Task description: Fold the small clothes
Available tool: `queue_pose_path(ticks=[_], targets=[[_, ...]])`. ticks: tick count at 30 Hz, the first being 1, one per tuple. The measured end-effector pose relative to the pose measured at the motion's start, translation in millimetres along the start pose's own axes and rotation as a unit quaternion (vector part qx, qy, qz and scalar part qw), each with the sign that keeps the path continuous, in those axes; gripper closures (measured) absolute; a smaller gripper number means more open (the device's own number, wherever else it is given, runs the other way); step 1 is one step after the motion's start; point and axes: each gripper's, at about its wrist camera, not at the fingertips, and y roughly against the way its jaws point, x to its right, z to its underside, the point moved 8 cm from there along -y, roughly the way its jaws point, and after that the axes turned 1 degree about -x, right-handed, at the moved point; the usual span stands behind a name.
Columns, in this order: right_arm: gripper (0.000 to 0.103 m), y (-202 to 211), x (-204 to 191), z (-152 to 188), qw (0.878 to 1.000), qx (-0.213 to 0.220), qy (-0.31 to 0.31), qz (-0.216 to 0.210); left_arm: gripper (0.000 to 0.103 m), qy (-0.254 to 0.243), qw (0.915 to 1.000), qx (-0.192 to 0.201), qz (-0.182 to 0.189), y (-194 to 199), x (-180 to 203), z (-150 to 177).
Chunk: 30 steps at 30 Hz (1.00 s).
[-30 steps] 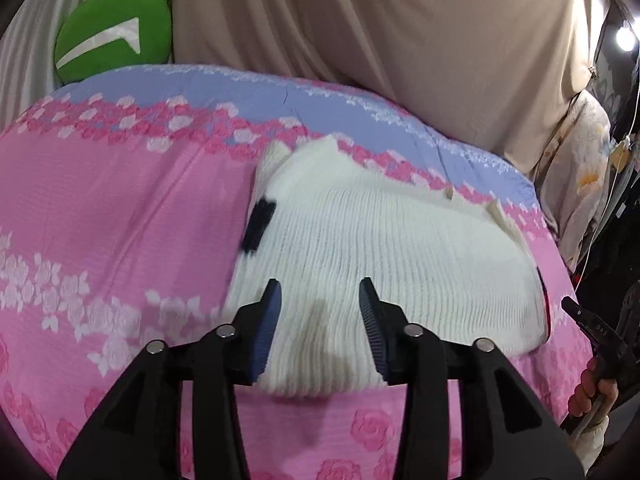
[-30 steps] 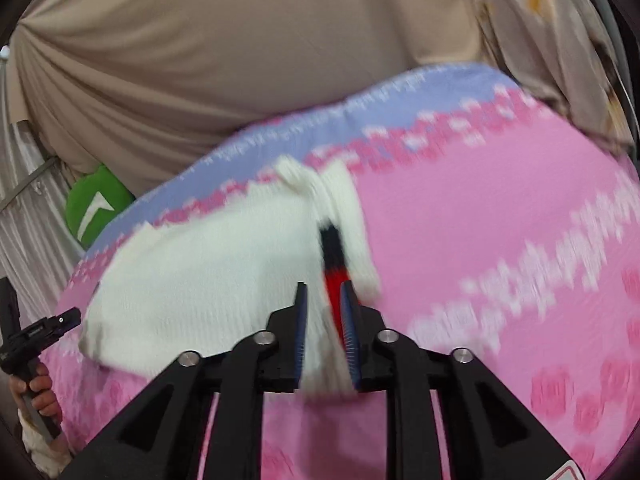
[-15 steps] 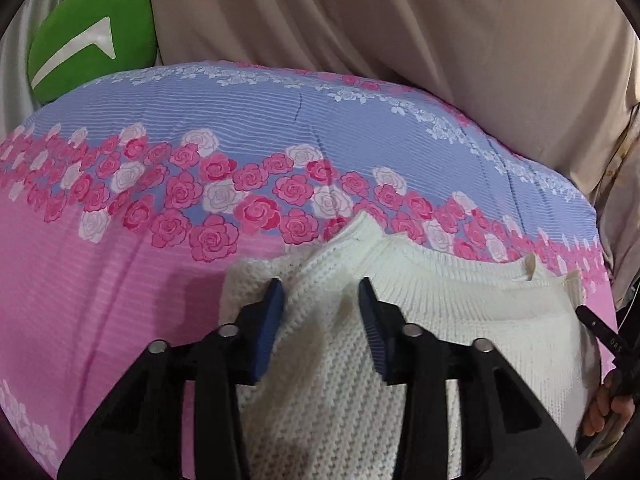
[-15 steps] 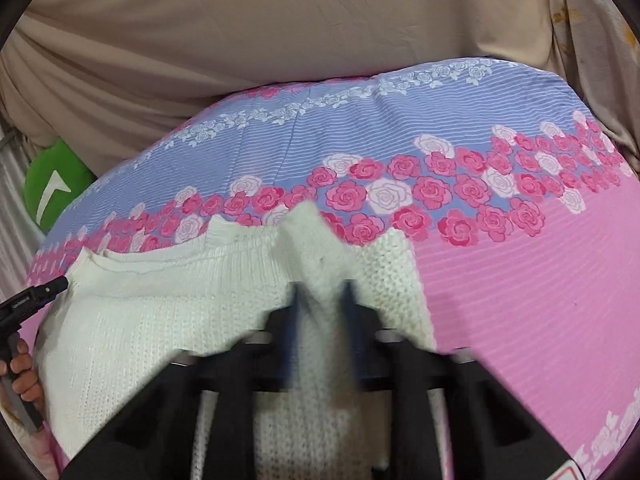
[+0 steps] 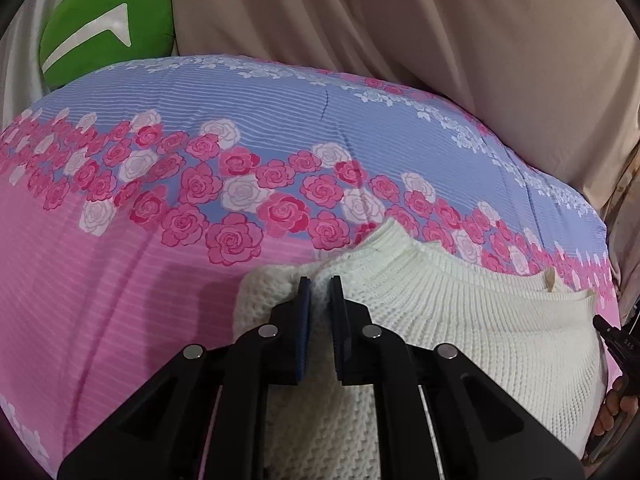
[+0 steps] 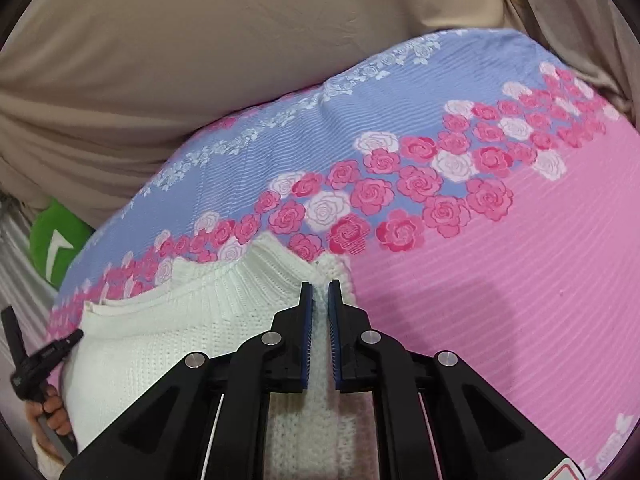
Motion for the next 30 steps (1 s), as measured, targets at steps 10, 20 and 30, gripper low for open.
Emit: queue_pose_path(ticks=[10,20,30], targets=[[0.058,41.4,-17.1,15.1,0.999,0.031,0.029,-0.027,0.067,-0.018,0.9983,0.026,0.049,38.1,16.3,5.7],[0.094,8.8,-35.9,8.3,0.997,0.003,0.071,-0.001,0.096,-0.029,0.9994,-0.018,0.011,2.2,27.3,-4.4],[0.095,12.5,-12.8,-9.0,0.999,0.019,0.023,-0.031,0.097,-0.005,0.9987,0.05,-0.007,30.7,8.6,-20.9]])
